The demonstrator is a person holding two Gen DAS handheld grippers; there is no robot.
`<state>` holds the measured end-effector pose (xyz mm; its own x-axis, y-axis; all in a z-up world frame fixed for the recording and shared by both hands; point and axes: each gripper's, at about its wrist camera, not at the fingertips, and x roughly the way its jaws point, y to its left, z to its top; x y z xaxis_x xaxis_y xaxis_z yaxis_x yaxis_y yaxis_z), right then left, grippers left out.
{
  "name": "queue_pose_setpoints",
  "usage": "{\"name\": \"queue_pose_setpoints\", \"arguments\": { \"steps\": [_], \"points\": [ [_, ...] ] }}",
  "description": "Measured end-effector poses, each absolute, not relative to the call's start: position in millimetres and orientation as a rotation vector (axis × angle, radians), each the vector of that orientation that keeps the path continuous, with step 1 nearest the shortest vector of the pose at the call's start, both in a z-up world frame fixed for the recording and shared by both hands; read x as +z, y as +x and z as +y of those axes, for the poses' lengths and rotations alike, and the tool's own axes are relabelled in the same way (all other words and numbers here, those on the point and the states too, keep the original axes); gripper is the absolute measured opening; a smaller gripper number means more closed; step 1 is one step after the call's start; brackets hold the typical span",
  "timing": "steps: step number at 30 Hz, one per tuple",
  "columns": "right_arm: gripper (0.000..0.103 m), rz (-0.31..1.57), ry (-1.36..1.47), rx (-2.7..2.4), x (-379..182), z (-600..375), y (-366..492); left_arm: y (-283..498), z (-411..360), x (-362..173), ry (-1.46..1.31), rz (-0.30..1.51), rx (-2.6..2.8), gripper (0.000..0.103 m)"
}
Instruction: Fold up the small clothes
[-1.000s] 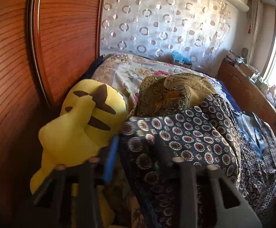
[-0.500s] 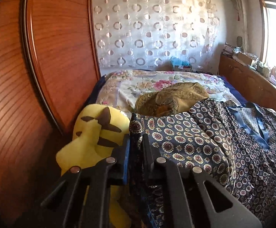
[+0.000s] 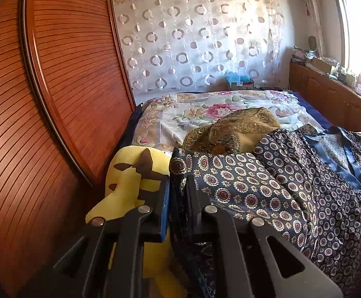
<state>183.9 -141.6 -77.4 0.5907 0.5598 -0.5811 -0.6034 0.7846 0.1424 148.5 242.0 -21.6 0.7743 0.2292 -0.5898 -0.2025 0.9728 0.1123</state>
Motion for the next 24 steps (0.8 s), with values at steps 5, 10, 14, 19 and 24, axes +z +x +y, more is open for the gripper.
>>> {"name": "queue_pose_setpoints", "arguments": {
  "steps": [5,10,14,19,24],
  "points": [
    [0.100,0.653,-0.065,0.674,-79,-144,185,158,248,-30,0.044,0.675,0.224,0.013],
    [0.100,0.654,-0.063,0.671,-79,-146,185,144,246,-16,0.037,0.586,0.210,0.009],
    [0.100,0.660,-0.061,0.668,-82,-146,186,130,251,2,0.007,0.523,0.235,0.009],
    [0.100,0.657,-0.064,0.671,-84,-146,184,128,247,5,0.033,0.540,0.235,0.009],
    [0.100,0.652,-0.064,0.668,-85,-146,184,117,219,22,0.021,0.518,0.115,0.009]
  ]
}}
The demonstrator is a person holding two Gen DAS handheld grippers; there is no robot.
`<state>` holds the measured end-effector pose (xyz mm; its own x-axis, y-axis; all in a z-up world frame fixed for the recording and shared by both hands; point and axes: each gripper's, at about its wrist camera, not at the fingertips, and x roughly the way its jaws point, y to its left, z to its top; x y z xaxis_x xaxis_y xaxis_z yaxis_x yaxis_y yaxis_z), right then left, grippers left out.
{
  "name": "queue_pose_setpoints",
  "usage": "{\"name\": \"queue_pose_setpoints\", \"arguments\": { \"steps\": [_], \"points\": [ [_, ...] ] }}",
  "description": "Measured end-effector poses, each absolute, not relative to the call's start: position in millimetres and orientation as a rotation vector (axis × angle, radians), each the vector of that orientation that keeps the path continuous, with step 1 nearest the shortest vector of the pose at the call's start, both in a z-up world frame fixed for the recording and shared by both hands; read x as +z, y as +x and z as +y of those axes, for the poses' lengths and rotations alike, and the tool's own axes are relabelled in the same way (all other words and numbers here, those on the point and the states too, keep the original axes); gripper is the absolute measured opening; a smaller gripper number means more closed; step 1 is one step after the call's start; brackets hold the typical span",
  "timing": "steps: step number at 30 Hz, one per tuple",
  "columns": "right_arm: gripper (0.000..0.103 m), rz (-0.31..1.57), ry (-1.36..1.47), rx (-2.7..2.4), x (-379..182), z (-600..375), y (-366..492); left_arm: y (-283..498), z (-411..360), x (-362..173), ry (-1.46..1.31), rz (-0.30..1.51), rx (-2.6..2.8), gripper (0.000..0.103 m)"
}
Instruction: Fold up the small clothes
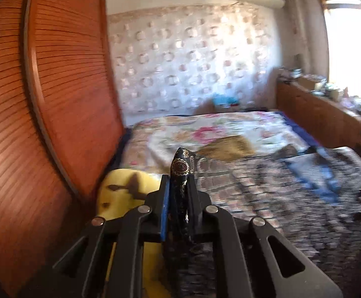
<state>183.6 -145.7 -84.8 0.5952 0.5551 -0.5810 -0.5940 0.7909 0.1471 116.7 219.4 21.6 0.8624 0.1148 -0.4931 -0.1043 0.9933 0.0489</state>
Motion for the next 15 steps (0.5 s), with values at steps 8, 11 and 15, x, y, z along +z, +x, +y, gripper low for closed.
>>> {"name": "queue_pose_setpoints", "arguments": {
  "steps": [8,11,15],
  "points": [
    [0.100,0.646,-0.053,0.656,-81,-150,179,114,150,37,0.027,0.535,-0.088,0.009],
    [0.100,0.640,-0.049,0.653,-79,-154,178,124,124,41,0.035,0.553,-0.139,0.009],
    [0.100,0.626,-0.033,0.639,-74,-164,175,133,89,51,0.056,0.552,-0.196,0.009]
  ]
}}
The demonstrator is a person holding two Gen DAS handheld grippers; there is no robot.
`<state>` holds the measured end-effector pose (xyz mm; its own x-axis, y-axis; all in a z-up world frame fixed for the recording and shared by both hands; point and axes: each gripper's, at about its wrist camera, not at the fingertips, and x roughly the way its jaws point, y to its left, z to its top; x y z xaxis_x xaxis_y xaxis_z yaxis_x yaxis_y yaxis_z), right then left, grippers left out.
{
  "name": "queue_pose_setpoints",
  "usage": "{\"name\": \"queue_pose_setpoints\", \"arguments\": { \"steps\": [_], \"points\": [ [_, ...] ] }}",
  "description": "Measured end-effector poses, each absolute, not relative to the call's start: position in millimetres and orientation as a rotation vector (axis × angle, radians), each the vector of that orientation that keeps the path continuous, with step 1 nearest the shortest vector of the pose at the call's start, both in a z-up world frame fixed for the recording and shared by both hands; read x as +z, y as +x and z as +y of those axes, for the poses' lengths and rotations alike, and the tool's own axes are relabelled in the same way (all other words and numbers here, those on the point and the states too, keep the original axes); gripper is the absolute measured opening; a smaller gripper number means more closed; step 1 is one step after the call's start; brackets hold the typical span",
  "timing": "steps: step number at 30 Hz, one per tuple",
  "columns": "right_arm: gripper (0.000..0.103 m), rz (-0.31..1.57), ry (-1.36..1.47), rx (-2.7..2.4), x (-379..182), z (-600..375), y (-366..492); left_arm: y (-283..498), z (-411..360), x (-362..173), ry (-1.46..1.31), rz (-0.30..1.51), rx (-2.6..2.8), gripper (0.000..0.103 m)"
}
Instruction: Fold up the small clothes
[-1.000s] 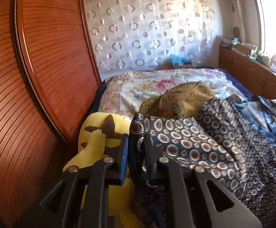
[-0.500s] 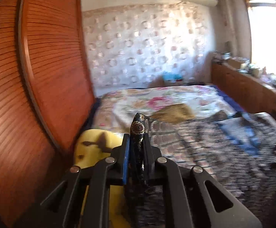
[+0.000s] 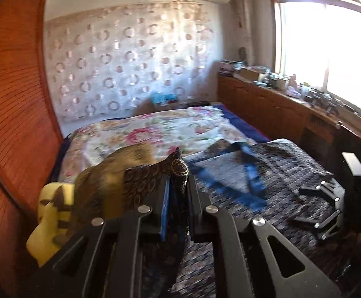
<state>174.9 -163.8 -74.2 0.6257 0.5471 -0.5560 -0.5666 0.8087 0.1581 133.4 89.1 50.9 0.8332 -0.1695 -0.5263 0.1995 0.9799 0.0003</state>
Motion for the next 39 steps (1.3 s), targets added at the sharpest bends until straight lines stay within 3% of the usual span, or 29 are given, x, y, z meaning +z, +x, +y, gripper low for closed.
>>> {"name": "queue_pose_setpoints", "arguments": {
  "steps": [3,6,8,10,16,39],
  "points": [
    [0.100,0.620,-0.016,0.622,-71,-176,172,147,58,59,0.090,0.548,-0.208,0.011],
    [0.100,0.611,-0.003,0.603,-66,-188,168,164,41,56,0.123,0.586,-0.213,0.022],
    [0.100,0.605,0.004,0.592,-63,-194,165,171,36,49,0.132,0.626,-0.224,0.023],
    [0.100,0.598,0.005,0.578,-60,-202,162,169,35,42,0.133,0.643,-0.233,0.035],
    [0.100,0.599,0.003,0.548,-59,-218,155,159,46,14,0.143,0.706,-0.191,0.052],
    [0.100,0.590,-0.023,0.327,-39,-317,135,147,1,-88,0.089,0.845,-0.223,0.054]
  ]
}}
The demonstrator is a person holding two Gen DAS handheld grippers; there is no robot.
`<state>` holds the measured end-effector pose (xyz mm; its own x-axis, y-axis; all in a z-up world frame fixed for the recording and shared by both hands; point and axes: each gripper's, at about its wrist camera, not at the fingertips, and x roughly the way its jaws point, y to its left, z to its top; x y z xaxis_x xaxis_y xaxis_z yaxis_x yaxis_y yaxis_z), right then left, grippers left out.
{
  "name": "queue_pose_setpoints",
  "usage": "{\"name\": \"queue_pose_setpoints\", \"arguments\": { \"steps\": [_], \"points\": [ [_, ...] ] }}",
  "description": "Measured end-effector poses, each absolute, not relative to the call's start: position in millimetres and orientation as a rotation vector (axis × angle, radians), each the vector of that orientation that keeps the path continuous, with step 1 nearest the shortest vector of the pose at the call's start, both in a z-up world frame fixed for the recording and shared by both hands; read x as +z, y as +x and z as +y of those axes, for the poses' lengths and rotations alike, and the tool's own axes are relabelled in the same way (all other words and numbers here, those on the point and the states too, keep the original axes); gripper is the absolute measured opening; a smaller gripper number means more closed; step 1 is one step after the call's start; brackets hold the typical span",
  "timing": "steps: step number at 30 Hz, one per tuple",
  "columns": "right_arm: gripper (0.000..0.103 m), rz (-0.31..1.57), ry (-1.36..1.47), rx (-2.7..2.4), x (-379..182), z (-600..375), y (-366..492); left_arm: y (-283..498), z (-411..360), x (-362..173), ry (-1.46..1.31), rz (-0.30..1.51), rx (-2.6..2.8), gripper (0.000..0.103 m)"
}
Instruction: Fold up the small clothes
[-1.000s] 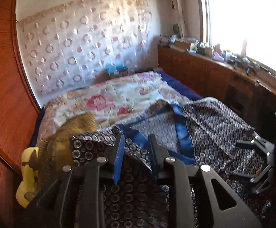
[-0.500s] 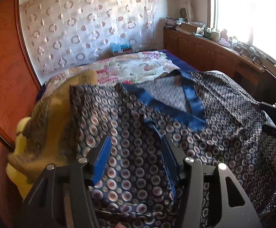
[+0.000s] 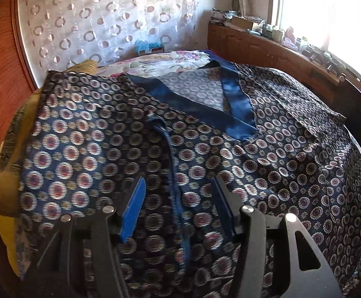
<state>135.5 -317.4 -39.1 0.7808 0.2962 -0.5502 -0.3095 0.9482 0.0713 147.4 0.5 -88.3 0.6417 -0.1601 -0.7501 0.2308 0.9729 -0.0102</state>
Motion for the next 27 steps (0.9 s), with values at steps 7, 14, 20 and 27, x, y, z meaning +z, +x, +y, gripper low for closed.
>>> {"name": "queue_pose_setpoints", "arguments": {
  "steps": [7,14,20,27],
  "points": [
    [0.100,0.655,-0.016,0.215,-50,-381,152,154,-11,-98,0.110,0.869,-0.233,0.054],
    [0.086,0.764,0.052,0.188,-74,-424,177,155,-13,-101,0.111,0.869,-0.233,0.054],
    [0.074,0.846,0.130,0.204,-97,-441,199,153,-12,-101,0.110,0.870,-0.240,0.057],
    [0.053,0.918,0.225,0.230,-109,-458,215,156,-12,-102,0.111,0.873,-0.233,0.059]
  ]
}}
